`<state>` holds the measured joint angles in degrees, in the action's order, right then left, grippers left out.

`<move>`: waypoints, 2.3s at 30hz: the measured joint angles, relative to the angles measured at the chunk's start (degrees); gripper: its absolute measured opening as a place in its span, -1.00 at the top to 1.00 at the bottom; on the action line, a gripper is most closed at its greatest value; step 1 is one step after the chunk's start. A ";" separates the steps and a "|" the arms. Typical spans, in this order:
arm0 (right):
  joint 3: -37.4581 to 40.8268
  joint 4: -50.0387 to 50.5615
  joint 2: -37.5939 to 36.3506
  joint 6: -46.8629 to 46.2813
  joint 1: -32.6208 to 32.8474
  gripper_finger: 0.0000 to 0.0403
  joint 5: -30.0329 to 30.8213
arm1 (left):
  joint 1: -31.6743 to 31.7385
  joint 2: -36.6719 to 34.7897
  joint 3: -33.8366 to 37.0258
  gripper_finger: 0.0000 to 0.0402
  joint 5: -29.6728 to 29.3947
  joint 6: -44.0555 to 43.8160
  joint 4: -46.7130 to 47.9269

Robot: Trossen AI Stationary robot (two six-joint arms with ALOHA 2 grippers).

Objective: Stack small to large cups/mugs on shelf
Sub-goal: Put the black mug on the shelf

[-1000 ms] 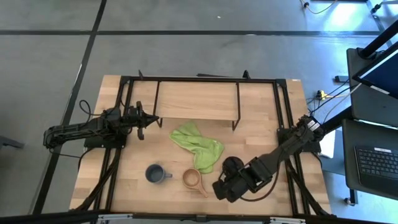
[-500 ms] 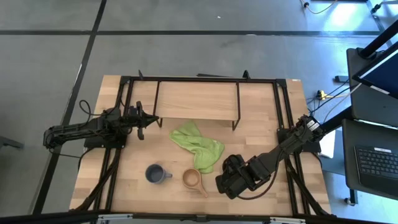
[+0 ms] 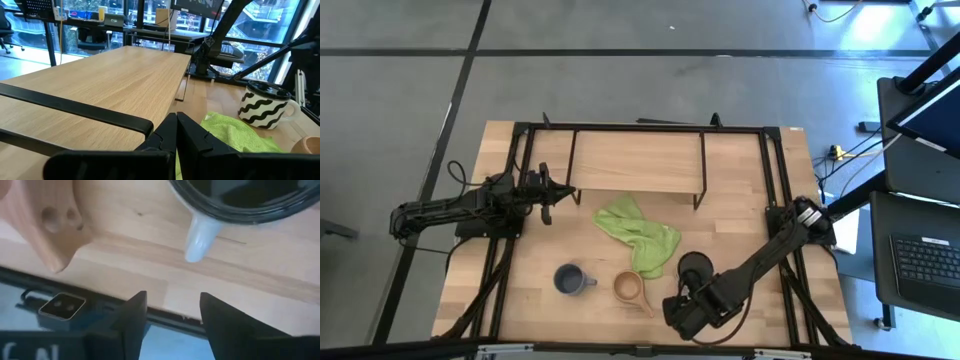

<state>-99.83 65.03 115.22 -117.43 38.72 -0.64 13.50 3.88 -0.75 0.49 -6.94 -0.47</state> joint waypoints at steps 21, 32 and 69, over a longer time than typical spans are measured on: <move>0.00 3.39 5.37 -1.24 -2.89 0.08 6.07 | -0.02 -0.01 0.00 1.00 0.01 0.02 0.00; 0.00 4.89 8.29 -2.05 -3.38 0.15 6.14 | 0.00 0.00 0.00 1.00 0.00 0.02 0.00; 0.04 8.78 6.07 -1.08 -5.65 0.71 10.19 | -0.02 -0.02 0.00 1.00 0.00 0.02 0.00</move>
<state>-99.79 73.81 121.29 -118.51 33.07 9.55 13.48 3.86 -0.75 0.50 -6.92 -0.47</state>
